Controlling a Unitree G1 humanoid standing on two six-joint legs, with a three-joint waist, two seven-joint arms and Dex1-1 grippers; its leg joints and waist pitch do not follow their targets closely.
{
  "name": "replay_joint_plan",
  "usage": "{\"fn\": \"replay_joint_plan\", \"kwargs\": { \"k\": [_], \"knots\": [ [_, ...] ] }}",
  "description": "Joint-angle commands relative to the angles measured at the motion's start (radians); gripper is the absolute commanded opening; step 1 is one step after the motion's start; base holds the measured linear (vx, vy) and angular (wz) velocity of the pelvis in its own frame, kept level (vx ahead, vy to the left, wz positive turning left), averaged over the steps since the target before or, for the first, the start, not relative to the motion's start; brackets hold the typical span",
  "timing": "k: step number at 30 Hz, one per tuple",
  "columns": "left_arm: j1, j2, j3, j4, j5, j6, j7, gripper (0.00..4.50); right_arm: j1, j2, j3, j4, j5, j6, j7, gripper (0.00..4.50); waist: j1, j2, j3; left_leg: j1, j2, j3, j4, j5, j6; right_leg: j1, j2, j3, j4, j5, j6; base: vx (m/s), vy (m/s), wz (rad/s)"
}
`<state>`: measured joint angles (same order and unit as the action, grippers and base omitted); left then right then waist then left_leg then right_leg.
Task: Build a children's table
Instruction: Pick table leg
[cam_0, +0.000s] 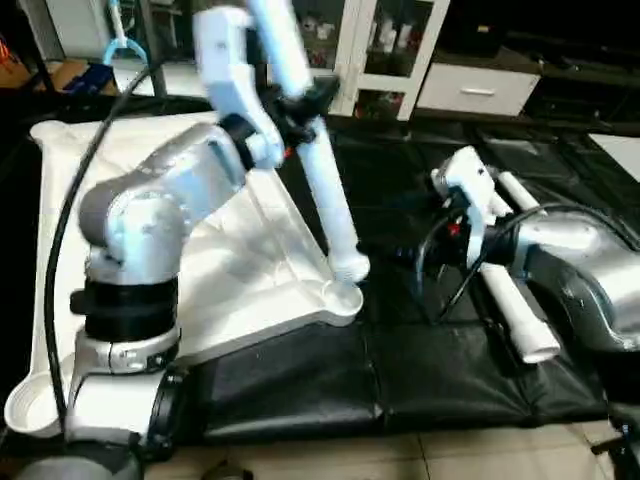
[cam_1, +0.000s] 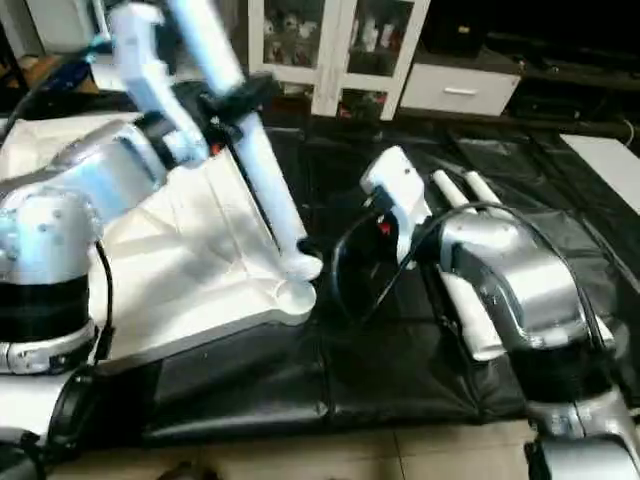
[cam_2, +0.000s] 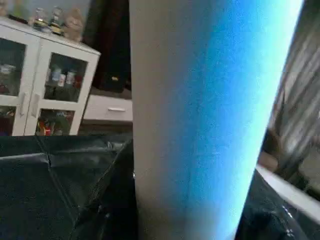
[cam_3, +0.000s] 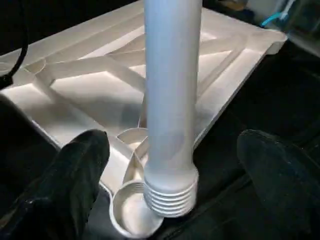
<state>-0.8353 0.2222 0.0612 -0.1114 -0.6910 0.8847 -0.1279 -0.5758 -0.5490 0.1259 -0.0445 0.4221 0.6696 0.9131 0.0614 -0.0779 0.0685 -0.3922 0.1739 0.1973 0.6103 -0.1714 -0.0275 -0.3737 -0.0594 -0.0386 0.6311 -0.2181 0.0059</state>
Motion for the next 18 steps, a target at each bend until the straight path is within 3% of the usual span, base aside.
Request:
{"fn": "replay_joint_plan", "kwargs": {
  "k": [1,3,4,7,9,12,14,18],
  "knots": [
    [-0.027,-0.002,-0.059,-0.046,0.017,-0.002,-0.031,1.65,-0.041,-0.005,-0.007,0.039,0.012,-0.015,0.039,4.48,0.003,-0.006,-0.077,0.032,0.062,-0.026,-0.058,-0.066,-0.011,0.035,-0.082,0.045,-0.059,-0.030,-0.220,0.000,0.000,0.00],
    [-0.030,-0.003,-0.075,-0.052,0.020,0.000,-0.035,1.65,-0.057,-0.006,-0.002,0.063,0.014,-0.027,0.051,4.48,0.004,-0.008,-0.076,0.031,0.062,-0.024,-0.058,-0.055,-0.006,0.035,-0.082,0.044,-0.059,-0.018,-0.228,0.000,0.000,0.00],
    [-0.034,-0.009,-0.092,-0.059,0.023,0.000,-0.039,1.65,-0.078,-0.002,-0.002,0.088,0.017,-0.037,0.061,4.48,0.003,-0.014,-0.076,0.031,0.062,-0.023,-0.057,-0.058,-0.002,0.034,-0.082,0.044,-0.058,-0.026,-0.233,0.000,0.000,0.00],
    [-0.035,-0.012,-0.099,-0.062,0.027,0.001,-0.043,1.65,-0.085,0.001,-0.004,0.098,0.018,-0.038,0.074,4.48,0.005,-0.012,-0.075,0.033,0.062,-0.022,-0.057,-0.061,-0.006,0.032,-0.080,0.044,-0.060,-0.030,-0.232,0.000,0.000,0.00],
    [-0.037,-0.012,-0.119,-0.068,0.041,-0.004,-0.057,1.65,-0.099,0.002,0.003,0.120,0.020,-0.041,0.116,4.48,0.005,-0.023,-0.075,0.031,0.062,-0.022,-0.057,-0.067,-0.006,0.034,-0.081,0.043,-0.062,-0.043,-0.225,0.000,0.000,0.00],
    [-0.042,-0.011,-0.135,-0.075,0.053,-0.008,-0.078,1.65,-0.099,-0.003,0.021,0.139,0.016,-0.050,0.152,4.48,0.005,-0.020,-0.075,0.033,0.065,-0.024,-0.058,-0.078,-0.020,0.030,-0.082,0.042,-0.063,-0.061,-0.218,0.000,0.000,0.00],
    [-0.045,-0.010,-0.144,-0.083,0.052,-0.007,-0.091,1.65,-0.098,-0.006,0.029,0.147,0.014,-0.055,0.170,4.48,0.004,-0.026,-0.074,0.033,0.065,-0.025,-0.060,-0.084,-0.032,0.031,-0.081,0.041,-0.062,-0.055,-0.215,0.000,0.000,0.00],
    [-0.054,-0.013,-0.162,-0.111,0.032,0.013,-0.115,1.65,-0.105,-0.002,0.045,0.171,-0.003,-0.077,0.180,4.48,0.006,-0.029,-0.074,0.033,0.064,-0.025,-0.059,-0.091,-0.037,0.031,-0.082,0.042,-0.062,-0.058,-0.218,0.000,0.000,0.00]
  ]
}}
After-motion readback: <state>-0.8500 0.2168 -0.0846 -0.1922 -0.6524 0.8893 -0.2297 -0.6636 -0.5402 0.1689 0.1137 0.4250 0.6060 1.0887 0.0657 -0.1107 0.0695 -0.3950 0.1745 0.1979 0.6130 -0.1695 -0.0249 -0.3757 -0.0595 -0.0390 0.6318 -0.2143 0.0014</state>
